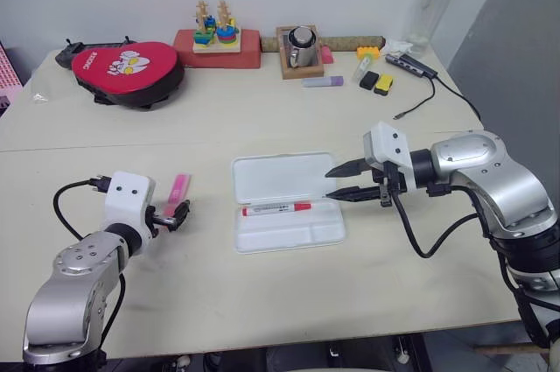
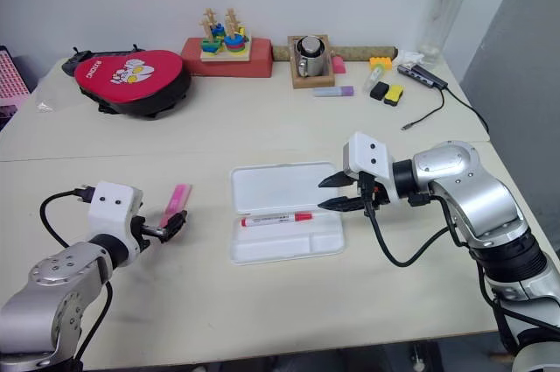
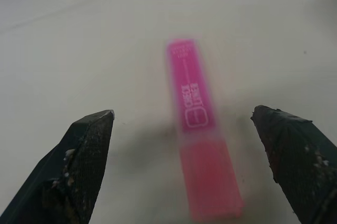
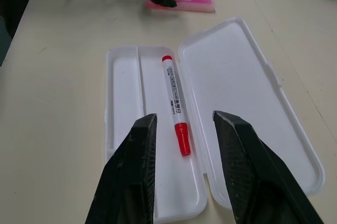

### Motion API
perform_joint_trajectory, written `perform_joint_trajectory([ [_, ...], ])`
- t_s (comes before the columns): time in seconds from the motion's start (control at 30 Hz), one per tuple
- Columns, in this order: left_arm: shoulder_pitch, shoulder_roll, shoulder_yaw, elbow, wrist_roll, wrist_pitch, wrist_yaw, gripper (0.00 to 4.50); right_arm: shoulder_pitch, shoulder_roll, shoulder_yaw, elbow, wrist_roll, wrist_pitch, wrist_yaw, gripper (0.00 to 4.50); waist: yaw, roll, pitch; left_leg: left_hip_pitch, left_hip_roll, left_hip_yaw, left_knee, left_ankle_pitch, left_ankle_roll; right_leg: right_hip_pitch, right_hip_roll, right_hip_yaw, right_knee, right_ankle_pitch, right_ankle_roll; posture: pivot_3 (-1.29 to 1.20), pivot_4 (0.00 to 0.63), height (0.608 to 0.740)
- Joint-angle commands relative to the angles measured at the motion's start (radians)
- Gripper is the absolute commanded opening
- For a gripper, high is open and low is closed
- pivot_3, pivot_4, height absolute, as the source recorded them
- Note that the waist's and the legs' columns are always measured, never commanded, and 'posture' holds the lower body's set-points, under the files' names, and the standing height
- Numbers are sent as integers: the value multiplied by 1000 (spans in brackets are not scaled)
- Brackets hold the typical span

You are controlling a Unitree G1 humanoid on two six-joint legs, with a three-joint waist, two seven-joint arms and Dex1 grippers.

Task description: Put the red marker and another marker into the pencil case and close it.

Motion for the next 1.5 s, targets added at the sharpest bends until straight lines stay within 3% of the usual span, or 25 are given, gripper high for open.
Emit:
perform_joint_trajectory([
  [0.03, -45, -11, 9, 73, 9, -29, 12, 4485, -18, -3, -28, -32, 15, -1, -6, 1753, 0, 0, 0, 0, 0, 0, 0, 0, 0, 0, 0, 0, 0, 0, 0, 0, 150, 740],
  [0.2, -59, -7, -16, 128, 12, -62, -3, 4485, -20, -4, -25, -33, 15, 1, -10, 1753, -1, 0, 0, 0, 0, 1, 0, 0, 0, 0, 0, 0, 0, 0, 0, 0, 150, 740],
  [0.23, -60, -8, -15, 133, 11, -62, -3, 4143, -19, -5, -24, -33, 13, 1, -11, 1753, -1, 0, 0, 0, 0, 0, 0, 0, 0, 0, 0, 0, 0, 0, 0, 0, 150, 740],
  [0.77, -63, -5, -11, 144, 3, -64, -9, 1194, -16, -6, -20, -41, 9, 14, -17, 1753, -1, 0, 0, 0, 0, 1, 0, 0, 0, 0, 0, 0, 0, 0, 0, 0, 150, 740],
  [0.97, -62, 4, -13, 138, 12, -71, -8, 1194, -16, -10, -17, -38, 6, 14, -11, 1753, -1, 0, 0, 0, 0, 1, 0, 0, 0, 0, 0, 0, 0, 0, 0, 0, 150, 740],
  [1.1, -64, 69, -23, 97, 23, -117, -56, 1194, -15, -18, -16, -38, 5, 15, -3, 1753, -1, 0, 0, 0, 0, 0, 0, 0, 0, 0, 0, 0, 0, 0, 0, 0, 150, 740],
  [1.23, -58, 152, -13, 46, -15, -152, -161, 1194, -12, -32, -16, -39, 7, 15, 8, 1753, -1, 0, 0, 0, 0, 1, 0, 0, 0, 0, 0, 1, -1, 0, 0, 0, 150, 740],
  [1.33, -45, 258, 27, -47, -86, -226, -337, 1194, -7, -41, -16, -34, -1, 9, 9, 1753, -1, 0, 0, -1, 0, 1, 0, 0, 0, 0, 0, 0, -1, 0, 0, 0, 150, 740],
  [1.5, -44, 325, -64, -116, -109, -293, -451, 1194, -7, -52, -9, -28, -7, 25, 6, 1753, -1, 0, 0, 0, 0, 2, -1, 0, 0, -1, 0, 1, -1, 0, 0, 0, 150, 740],
])
